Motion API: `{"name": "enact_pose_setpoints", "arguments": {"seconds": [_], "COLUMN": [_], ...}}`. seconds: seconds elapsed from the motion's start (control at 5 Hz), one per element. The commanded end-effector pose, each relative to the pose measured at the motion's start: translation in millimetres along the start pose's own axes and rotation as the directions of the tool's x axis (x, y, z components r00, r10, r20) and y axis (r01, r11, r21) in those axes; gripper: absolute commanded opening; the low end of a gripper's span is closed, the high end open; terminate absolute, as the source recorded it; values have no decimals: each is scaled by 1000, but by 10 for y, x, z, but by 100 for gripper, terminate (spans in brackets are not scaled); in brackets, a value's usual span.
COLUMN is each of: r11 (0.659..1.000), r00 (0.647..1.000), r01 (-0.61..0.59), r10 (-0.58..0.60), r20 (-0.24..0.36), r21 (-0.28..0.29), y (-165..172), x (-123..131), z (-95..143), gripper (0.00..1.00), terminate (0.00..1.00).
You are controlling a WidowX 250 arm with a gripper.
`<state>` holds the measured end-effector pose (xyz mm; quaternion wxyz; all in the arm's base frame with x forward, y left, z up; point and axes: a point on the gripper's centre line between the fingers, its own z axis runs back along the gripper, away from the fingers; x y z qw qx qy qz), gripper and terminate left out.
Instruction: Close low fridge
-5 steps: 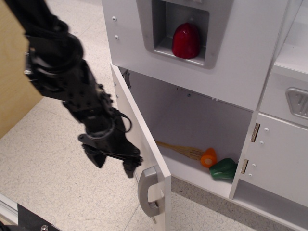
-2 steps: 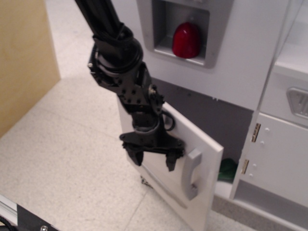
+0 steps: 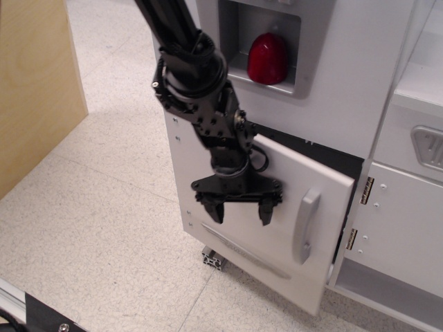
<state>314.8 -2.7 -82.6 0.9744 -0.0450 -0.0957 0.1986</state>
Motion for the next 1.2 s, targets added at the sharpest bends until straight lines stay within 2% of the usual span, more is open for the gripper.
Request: {"name": "enact_pose_setpoints", "arguments": {"seconds": [0.0, 0.2, 0.6, 0.8, 1.0], "r11": [999, 999, 1000, 998, 998], "r00": [997, 997, 998, 998, 998], "r01": [-49, -39, 8, 61, 61], "r10": [50, 40, -8, -62, -62], "r20": [53, 64, 61, 26, 26], "r21": [-12, -16, -3, 20, 20], "y": [-103, -95, -15, 59, 59], "x": [333, 331, 141, 42, 42], "z": [103, 125, 294, 379, 379], "gripper": [100, 100, 100, 100, 100], "terminate": [0, 0, 0, 0, 100]}}
